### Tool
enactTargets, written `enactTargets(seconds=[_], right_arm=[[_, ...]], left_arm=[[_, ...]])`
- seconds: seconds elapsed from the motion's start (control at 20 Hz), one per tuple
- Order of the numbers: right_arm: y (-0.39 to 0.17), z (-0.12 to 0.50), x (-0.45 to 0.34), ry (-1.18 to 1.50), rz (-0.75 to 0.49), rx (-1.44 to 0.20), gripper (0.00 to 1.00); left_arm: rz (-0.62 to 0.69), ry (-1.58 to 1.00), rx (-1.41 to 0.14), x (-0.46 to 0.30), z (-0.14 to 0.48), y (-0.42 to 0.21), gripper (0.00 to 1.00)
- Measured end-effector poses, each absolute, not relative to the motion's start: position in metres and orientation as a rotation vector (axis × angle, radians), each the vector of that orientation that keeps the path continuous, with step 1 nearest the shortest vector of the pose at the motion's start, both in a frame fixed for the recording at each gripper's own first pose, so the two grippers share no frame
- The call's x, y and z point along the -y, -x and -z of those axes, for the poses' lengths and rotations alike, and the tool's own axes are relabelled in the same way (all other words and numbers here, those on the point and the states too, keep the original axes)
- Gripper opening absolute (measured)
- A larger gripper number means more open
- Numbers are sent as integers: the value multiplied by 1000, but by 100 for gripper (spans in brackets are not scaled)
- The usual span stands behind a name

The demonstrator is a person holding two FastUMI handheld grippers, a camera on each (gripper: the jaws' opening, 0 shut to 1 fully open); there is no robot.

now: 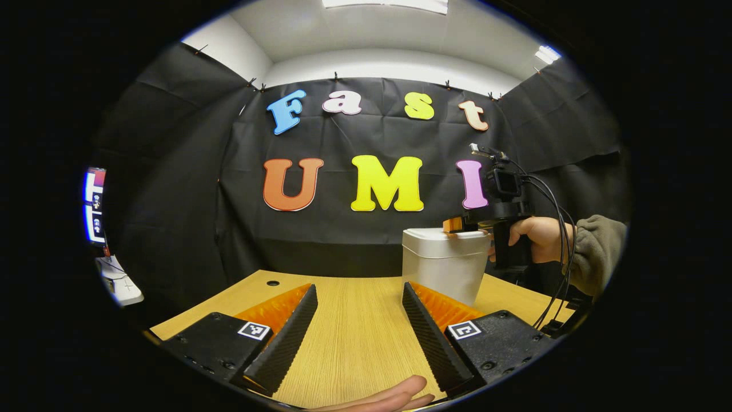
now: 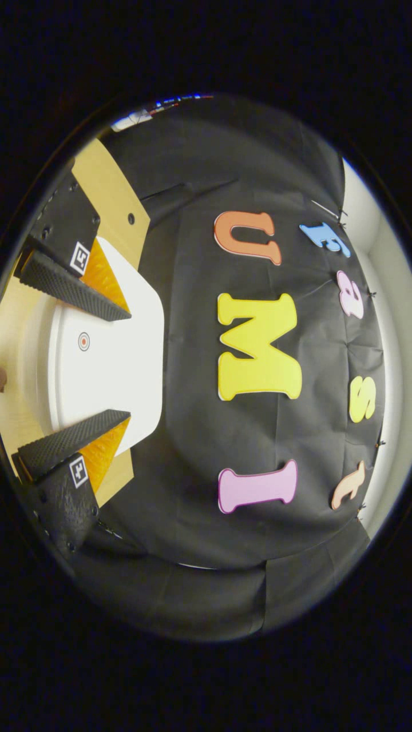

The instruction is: Press the lid of the desktop garbage bin to open it, pick up the crumpled paper on the desktop and throw it into the bin, then pick up the pop can on the desktop and drop it into the bin, and finally close the garbage bin lid.

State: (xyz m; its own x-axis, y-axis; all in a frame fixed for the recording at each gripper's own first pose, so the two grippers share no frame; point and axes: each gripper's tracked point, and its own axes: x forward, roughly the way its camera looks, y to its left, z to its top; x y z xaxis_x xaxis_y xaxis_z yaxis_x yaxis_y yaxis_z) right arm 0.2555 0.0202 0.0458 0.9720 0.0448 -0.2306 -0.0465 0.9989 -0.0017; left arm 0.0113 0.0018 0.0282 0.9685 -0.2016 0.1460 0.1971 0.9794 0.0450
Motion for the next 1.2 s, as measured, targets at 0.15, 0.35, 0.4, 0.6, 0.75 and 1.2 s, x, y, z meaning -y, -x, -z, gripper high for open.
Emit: enactTargets(seconds=[0.15,0.35,0.4,0.6,0.75,1.2], right_arm=[[-246,-44,-19,4,-20,-218,99],[-246,-37,-20,32,-17,-185,100],[-246,-34,-19,20,-18,-191,100],[-244,-43,-19,-87,-27,-132,100],[-240,-43,-20,-19,-57,-43,98],[-165,-42,23,20,32,6,96]], left_arm=[[209,-31,154,1,-29,-10,96],[220,-30,152,6,-27,-10,96],[221,-29,152,6,-27,-10,96],[216,-29,149,5,-28,-10,96],[216,-26,155,6,-29,-11,96],[215,-43,142,6,-26,-13,97]])
